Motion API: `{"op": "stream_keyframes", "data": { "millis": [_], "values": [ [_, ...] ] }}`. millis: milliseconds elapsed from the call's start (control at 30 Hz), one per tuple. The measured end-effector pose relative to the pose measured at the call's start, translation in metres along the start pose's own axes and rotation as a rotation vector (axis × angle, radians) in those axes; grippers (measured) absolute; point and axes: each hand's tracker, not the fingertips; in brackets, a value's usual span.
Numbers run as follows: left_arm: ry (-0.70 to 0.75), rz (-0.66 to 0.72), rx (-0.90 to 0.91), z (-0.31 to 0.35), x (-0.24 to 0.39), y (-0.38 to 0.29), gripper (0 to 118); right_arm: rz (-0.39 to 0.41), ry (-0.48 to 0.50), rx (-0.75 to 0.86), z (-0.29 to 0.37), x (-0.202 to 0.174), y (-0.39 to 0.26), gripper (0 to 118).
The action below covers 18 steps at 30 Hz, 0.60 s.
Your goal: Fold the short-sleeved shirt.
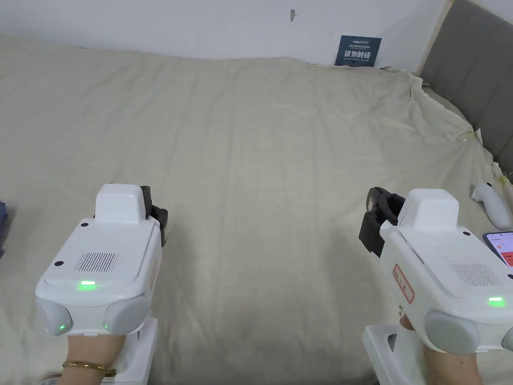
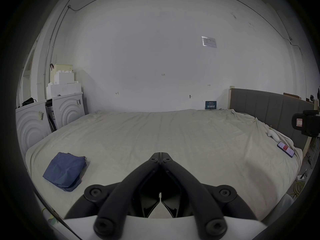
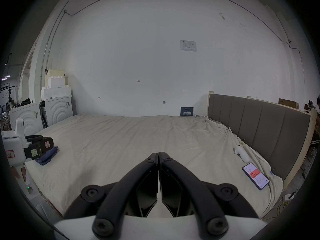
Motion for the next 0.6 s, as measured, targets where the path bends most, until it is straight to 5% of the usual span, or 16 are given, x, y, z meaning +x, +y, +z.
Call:
{"op": "stream_keyframes", "data": {
  "millis": [367,500,600],
  "values": [
    [-0.001,0.003,-0.001,0.0013,0.0014,0.001,0,-0.007,-0.001,-0.011,0.0034,-0.0028,0.0028,0],
    [-0.03,0.058,-0.041,0.005,0.0013,0.0025,14,-0.04,0.038,-0.108,0.0056,-0.0045,0.007,6],
    [-0.042,0.073,-0.085,0.0045,0.002,0.0024,96,-0.071,0.046,-0.131,0.0063,-0.0048,0.0076,104]
  ]
}}
